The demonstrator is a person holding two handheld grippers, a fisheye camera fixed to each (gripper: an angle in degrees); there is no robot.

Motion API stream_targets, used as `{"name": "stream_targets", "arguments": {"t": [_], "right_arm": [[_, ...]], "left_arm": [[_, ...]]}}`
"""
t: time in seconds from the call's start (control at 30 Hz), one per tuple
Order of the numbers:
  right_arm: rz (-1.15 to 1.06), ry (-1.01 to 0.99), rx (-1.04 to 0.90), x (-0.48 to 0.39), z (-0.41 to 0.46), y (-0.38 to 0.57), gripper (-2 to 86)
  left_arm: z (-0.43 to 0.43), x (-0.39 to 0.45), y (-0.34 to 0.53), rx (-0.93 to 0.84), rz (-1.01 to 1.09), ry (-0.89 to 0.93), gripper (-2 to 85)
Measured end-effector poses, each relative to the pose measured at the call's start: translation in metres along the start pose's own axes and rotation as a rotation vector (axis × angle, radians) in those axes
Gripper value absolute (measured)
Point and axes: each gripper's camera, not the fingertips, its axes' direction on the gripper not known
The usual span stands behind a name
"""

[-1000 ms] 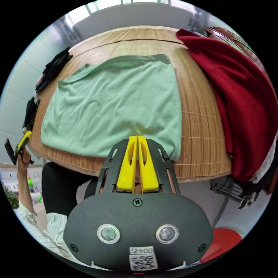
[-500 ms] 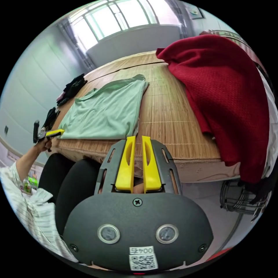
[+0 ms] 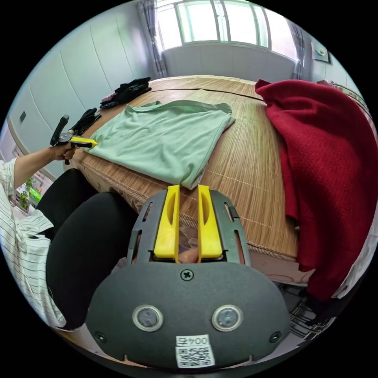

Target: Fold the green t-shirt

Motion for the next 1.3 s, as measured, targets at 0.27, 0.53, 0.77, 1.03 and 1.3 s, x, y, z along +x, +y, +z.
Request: {"name": "stream_targets", "arguments": {"t": [0.27,0.53,0.77,1.03,1.3], "right_arm": [[-0.184,0.065,-0.076,-0.023,0.008,-0.019,-0.1],[-0.176,0.016,-0.17,0.004,0.0,-0.02,4.7],[-0.099,0.068,-0.111,-0.002,0.002,-0.026,1.3],[0.147,-0.003,0.131,-0.004,-0.035,-0.027,-0.7],[0.148,0.009,-0.09,-0.023,0.035,-0.028,-0.7]], "left_arm": [[0.002,0.003,-0.008,-0.015,0.023,0.003,0.3],[0.004,0.001,-0.011,0.0,0.022,0.026,0.3],[0.007,0.001,-0.013,0.017,0.007,0.036,0.3],[0.01,0.006,-0.017,0.03,0.015,0.02,0.3],[0.013,0.007,-0.019,0.066,-0.014,0.039,0.3]]}}
